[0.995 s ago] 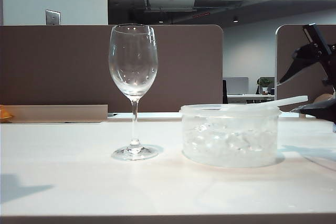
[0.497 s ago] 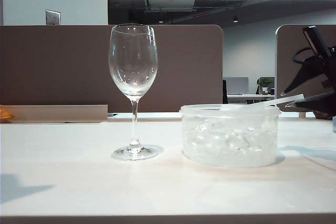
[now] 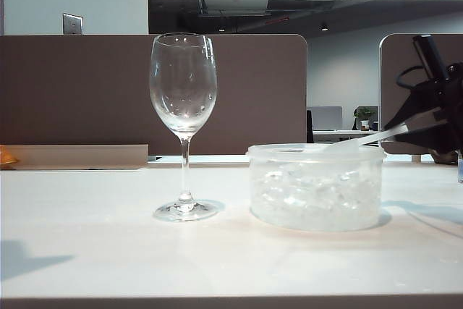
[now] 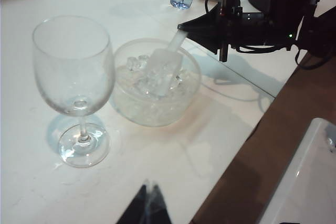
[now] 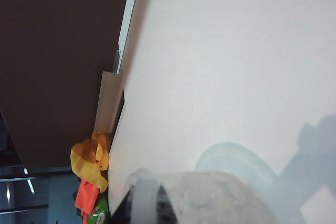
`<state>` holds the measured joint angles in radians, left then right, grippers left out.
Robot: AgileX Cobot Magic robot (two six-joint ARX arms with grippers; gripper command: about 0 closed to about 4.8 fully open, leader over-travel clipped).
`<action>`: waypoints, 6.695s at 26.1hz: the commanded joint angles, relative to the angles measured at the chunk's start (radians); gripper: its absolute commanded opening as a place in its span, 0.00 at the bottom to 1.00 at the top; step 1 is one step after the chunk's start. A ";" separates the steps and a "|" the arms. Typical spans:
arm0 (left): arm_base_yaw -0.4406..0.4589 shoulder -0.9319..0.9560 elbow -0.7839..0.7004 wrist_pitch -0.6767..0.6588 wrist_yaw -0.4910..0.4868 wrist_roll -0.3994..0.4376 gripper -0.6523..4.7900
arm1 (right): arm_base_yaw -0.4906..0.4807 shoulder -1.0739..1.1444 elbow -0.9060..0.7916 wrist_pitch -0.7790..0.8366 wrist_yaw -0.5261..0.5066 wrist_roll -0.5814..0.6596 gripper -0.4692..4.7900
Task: Pick up an ice shovel filled with ice cubes and pour the ice from the shovel into the glass.
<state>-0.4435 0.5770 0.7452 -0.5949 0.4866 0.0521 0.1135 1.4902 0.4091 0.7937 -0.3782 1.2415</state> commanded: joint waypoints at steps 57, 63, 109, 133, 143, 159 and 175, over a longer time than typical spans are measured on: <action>-0.001 0.000 0.004 0.012 0.005 0.001 0.11 | 0.071 -0.156 0.217 0.094 0.092 0.389 0.08; -0.001 0.000 0.004 0.012 0.005 0.000 0.11 | 0.111 -0.169 0.325 -0.014 0.085 0.354 0.08; -0.001 0.000 0.004 0.012 0.006 0.000 0.11 | 0.332 -0.159 0.513 -0.348 0.178 0.027 0.08; -0.001 0.000 0.004 0.013 0.005 0.001 0.11 | 0.332 -0.159 0.605 -0.456 0.167 -0.098 0.08; -0.001 0.000 0.004 0.013 0.005 0.000 0.11 | 0.332 -0.159 0.605 -0.461 0.167 -0.117 0.08; -0.001 0.000 0.004 0.012 0.005 0.001 0.11 | 0.332 -0.155 0.626 -0.461 0.167 -0.117 0.08; -0.001 0.000 0.004 0.012 0.005 0.001 0.11 | 0.315 -0.161 0.665 -0.533 0.170 -0.206 0.08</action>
<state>-0.4435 0.5785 0.7452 -0.5949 0.4866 0.0521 0.4385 1.3384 1.0687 0.2516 -0.2104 1.0752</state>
